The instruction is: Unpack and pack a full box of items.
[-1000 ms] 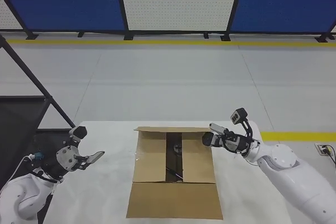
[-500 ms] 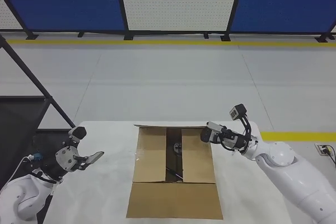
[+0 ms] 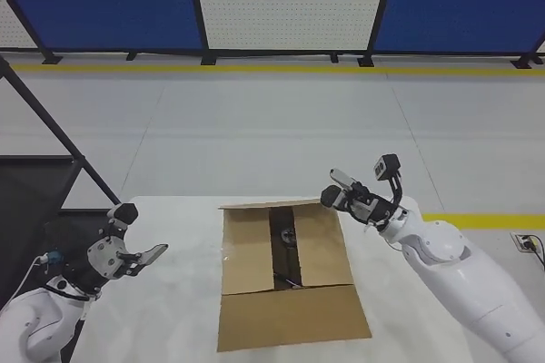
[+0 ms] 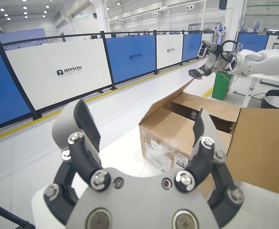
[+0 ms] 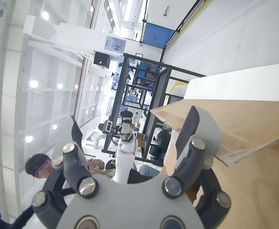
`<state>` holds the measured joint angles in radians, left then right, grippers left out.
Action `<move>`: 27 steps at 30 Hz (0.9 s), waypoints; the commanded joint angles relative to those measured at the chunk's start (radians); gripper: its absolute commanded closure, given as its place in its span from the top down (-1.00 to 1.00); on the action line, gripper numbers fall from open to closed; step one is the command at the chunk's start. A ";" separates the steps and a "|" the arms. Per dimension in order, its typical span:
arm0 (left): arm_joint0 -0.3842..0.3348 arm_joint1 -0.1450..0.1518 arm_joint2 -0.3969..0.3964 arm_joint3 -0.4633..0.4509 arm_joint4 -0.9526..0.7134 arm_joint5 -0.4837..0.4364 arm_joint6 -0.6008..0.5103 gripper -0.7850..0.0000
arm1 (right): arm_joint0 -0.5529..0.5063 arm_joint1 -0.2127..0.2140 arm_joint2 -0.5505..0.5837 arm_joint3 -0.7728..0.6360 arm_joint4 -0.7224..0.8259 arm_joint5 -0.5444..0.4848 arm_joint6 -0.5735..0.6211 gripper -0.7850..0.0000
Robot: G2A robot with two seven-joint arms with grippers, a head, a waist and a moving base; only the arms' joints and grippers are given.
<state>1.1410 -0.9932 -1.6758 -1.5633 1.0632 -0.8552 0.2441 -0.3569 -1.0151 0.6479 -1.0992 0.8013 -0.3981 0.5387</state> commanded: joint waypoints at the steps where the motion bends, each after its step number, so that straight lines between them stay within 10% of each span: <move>1: 0.006 0.001 -0.004 -0.003 -0.002 0.005 0.000 1.00 | 0.002 -0.011 0.007 0.016 0.016 -0.028 0.022 1.00; 10: 0.014 0.003 -0.006 -0.009 -0.006 0.006 -0.001 1.00 | -0.030 -0.017 0.071 0.053 -0.004 -0.097 0.110 1.00; 27: 0.015 0.006 0.008 -0.027 0.011 0.014 -0.007 1.00 | -0.145 0.032 0.220 0.143 -0.103 0.133 0.186 1.00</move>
<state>1.1557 -0.9875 -1.6665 -1.5893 1.0735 -0.8431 0.2367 -0.4912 -0.9845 0.8641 -0.9580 0.7045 -0.2733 0.7130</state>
